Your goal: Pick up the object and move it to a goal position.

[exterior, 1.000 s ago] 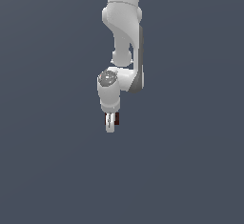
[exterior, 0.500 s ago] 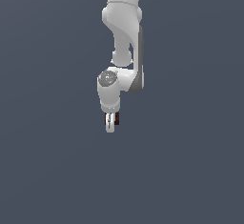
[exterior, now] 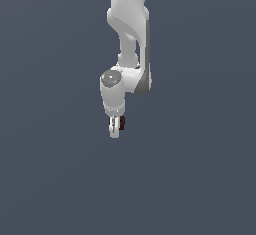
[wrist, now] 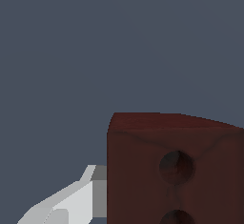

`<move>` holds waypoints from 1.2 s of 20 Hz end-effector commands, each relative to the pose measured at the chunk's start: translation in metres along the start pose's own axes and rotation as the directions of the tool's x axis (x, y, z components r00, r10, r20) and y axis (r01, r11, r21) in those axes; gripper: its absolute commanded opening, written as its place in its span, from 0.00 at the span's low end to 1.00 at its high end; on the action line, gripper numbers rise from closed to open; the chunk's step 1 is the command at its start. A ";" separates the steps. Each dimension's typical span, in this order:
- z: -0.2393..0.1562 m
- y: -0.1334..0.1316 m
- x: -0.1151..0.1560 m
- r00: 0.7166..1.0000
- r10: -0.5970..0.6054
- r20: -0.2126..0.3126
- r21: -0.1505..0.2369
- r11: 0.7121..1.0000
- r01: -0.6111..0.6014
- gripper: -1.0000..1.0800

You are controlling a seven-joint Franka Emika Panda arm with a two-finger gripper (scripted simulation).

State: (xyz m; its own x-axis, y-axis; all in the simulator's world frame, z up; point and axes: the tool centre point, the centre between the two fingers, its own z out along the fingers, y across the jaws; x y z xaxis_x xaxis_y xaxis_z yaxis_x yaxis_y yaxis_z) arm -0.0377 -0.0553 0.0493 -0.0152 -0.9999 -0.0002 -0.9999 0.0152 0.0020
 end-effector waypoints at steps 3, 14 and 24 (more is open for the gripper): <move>-0.029 -0.007 0.003 1.000 0.001 0.000 0.003 1.000 -0.001 0.00; -0.137 -0.033 0.016 1.000 0.002 -0.002 0.002 1.000 -0.002 0.00; -0.208 -0.052 0.023 1.000 0.000 -0.001 0.002 1.000 0.000 0.00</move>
State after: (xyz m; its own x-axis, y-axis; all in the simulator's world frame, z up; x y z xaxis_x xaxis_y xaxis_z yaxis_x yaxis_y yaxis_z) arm 0.0122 -0.0782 0.2481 -0.0161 -0.9999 0.0016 -0.9999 0.0161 0.0007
